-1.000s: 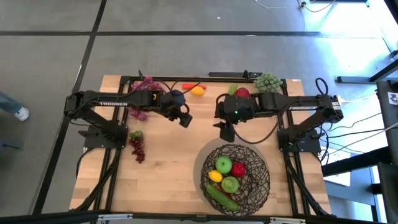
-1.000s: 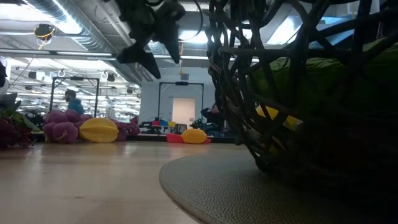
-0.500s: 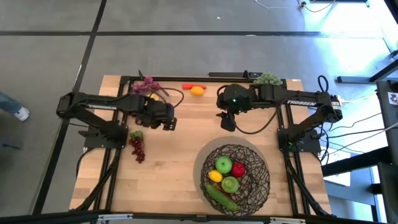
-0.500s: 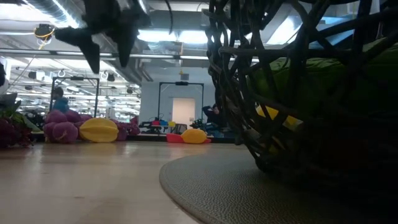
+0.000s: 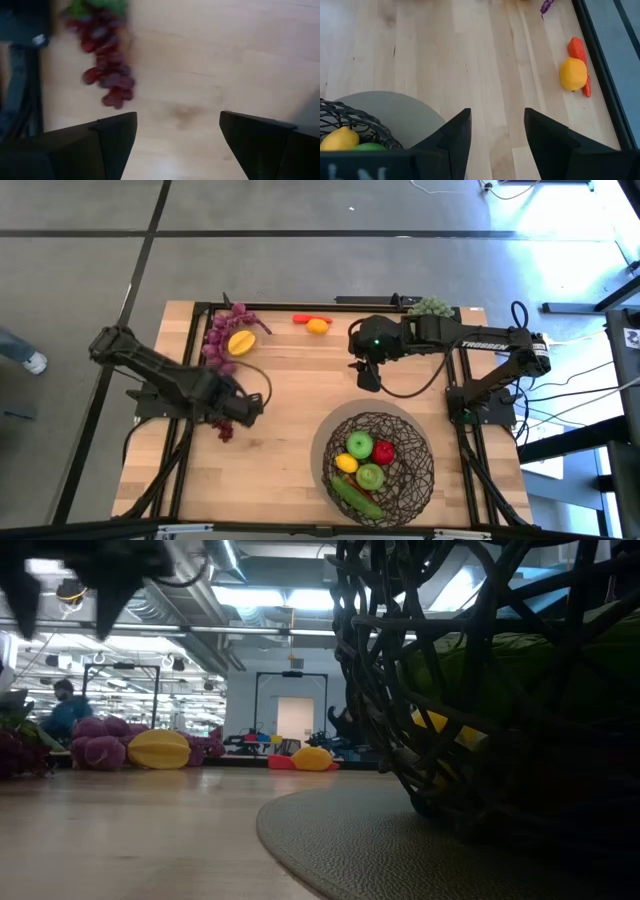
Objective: Build produce basket
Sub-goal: Put the violet grapes into the wire basket
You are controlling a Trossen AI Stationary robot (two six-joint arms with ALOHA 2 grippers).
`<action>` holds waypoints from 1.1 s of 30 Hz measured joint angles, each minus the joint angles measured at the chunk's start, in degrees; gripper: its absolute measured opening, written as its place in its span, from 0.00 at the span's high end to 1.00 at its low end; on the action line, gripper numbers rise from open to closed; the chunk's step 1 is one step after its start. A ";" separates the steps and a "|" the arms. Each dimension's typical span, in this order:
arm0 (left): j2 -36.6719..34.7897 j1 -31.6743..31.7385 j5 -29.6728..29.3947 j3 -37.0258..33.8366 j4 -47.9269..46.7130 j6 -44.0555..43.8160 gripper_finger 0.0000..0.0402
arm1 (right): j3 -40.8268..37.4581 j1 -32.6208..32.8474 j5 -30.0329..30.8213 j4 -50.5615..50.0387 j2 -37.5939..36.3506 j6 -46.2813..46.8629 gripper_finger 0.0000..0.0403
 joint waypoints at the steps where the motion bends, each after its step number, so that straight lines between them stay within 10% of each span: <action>1: 0.00 -1.06 0.02 -1.25 -0.12 -2.59 0.32 | 0.00 0.00 0.00 0.00 0.00 -0.05 0.56; 8: 0.00 -5.56 -0.18 -10.91 0.70 -13.54 0.32 | 0.00 0.00 0.01 0.00 0.00 -0.19 0.56; 33: -0.05 -6.00 -6.07 -31.36 21.66 -10.43 0.32 | -0.02 0.00 0.01 1.84 0.00 1.69 0.56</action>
